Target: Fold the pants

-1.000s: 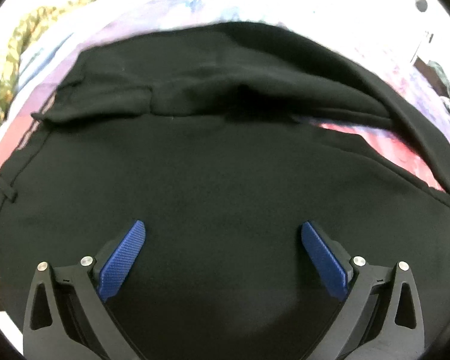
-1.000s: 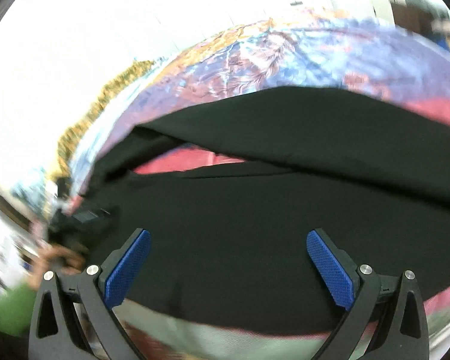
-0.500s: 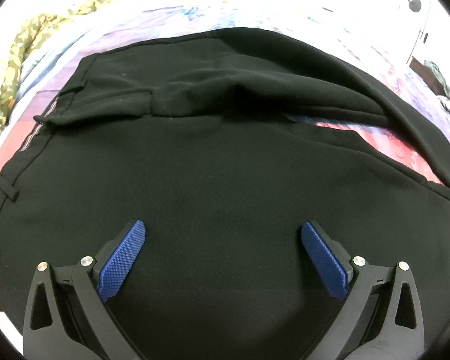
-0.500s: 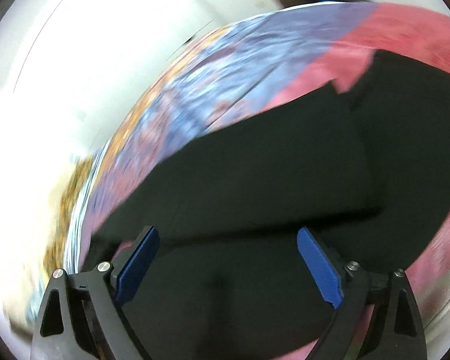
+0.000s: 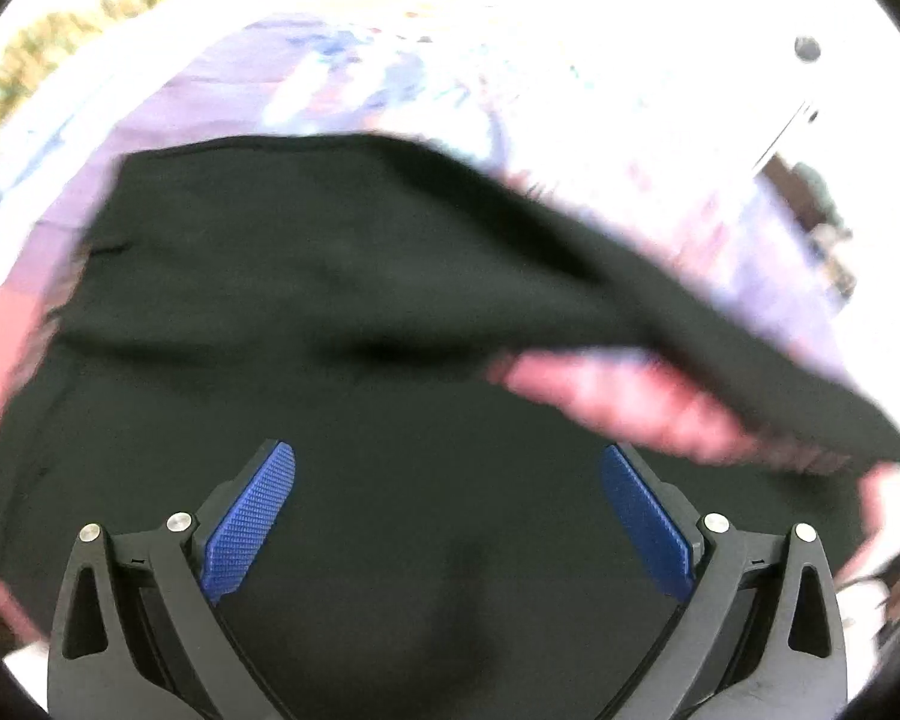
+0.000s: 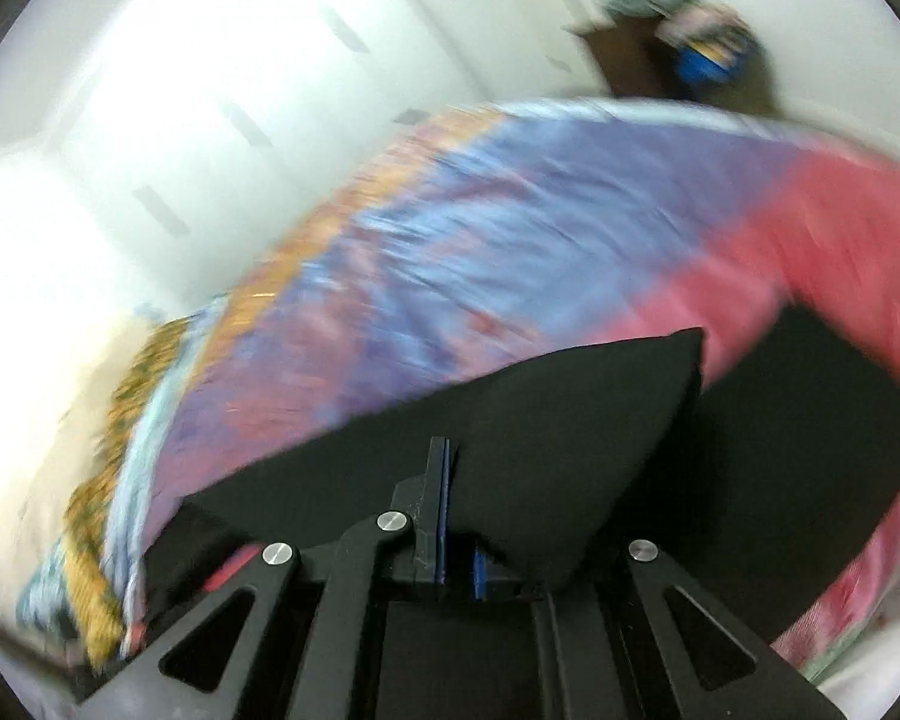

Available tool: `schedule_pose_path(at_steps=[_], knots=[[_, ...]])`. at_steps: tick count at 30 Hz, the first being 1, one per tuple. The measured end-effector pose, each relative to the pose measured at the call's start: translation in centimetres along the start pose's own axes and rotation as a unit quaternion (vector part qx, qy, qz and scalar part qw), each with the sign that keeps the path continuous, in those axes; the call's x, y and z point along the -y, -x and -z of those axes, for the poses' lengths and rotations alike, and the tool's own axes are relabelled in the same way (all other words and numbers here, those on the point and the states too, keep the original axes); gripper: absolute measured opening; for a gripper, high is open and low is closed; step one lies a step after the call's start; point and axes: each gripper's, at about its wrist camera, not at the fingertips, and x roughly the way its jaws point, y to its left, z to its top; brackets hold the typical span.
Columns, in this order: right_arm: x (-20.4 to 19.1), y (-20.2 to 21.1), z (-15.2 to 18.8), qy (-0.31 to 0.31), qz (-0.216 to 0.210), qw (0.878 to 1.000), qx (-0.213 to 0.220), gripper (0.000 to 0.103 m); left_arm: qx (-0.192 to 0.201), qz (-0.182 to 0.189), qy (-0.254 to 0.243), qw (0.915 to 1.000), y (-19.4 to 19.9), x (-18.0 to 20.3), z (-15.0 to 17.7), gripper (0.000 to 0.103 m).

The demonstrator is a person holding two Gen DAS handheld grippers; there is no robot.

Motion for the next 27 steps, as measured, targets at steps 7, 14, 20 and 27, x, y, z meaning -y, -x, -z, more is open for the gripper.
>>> schedule_pose_path(at_steps=[7,14,20,27], knots=[[-6.2,7.5,-1.5,0.089,-0.104,0.990,0.034,0.006,-0.064,0.085,0.156,0.9820,-8.6,-1.9,-10.3,0.101],[-5.4,13.2,-0.9,0.084,-0.155,0.984,0.030,0.006,-0.087,0.104,0.191,0.9721,-10.9,-1.9,-10.2,0.005],[-1.5,8.6,-3.1,0.047,-0.126,0.991,-0.011,0.006,0.105,0.124,0.098,0.9819,7.2,0.3,-9.6,0.008],[0.8,3.9,-6.1,0.069,-0.096,0.991,-0.058,0.006,0.159,0.077,0.104,0.9788,15.5,-1.9,6.1,0.012]])
